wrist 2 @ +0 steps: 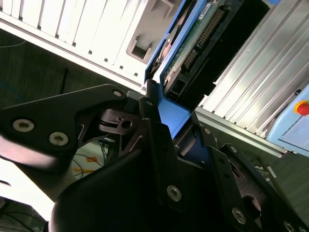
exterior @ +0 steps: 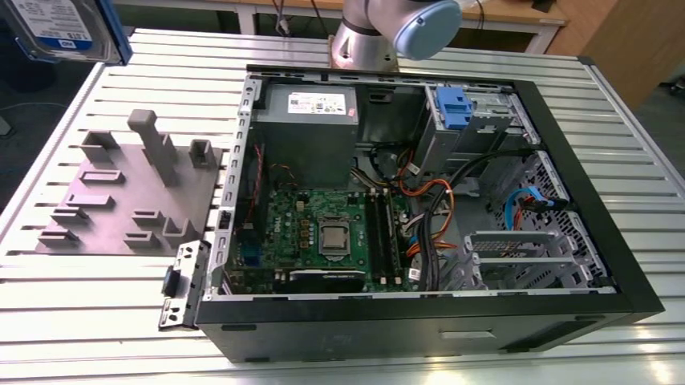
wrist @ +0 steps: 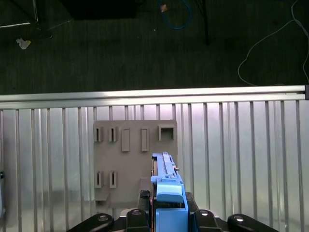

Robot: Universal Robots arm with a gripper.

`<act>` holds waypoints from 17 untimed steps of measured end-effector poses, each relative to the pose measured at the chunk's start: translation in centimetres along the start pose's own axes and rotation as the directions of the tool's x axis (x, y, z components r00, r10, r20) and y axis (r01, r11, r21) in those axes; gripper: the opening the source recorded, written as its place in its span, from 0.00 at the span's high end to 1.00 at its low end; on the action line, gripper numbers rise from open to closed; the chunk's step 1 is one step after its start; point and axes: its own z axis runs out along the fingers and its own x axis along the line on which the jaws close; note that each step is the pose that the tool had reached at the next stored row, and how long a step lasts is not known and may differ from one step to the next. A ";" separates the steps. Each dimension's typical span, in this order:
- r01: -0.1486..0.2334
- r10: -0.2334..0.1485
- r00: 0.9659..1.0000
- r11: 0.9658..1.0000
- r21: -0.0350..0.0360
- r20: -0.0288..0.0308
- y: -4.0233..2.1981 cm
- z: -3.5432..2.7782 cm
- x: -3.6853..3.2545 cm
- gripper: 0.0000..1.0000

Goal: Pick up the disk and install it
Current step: 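Pick up the disk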

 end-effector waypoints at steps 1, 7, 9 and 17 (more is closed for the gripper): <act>0.000 0.000 1.000 1.000 0.000 0.000 -0.06 0.00 0.13 0.64; 0.000 0.000 1.000 1.000 0.000 0.000 -0.28 -0.02 1.04 0.64; 0.000 0.000 1.000 1.000 0.000 0.000 -0.28 -0.01 1.08 0.64; 0.000 0.000 1.000 1.000 0.000 0.000 -0.43 -0.01 1.09 0.64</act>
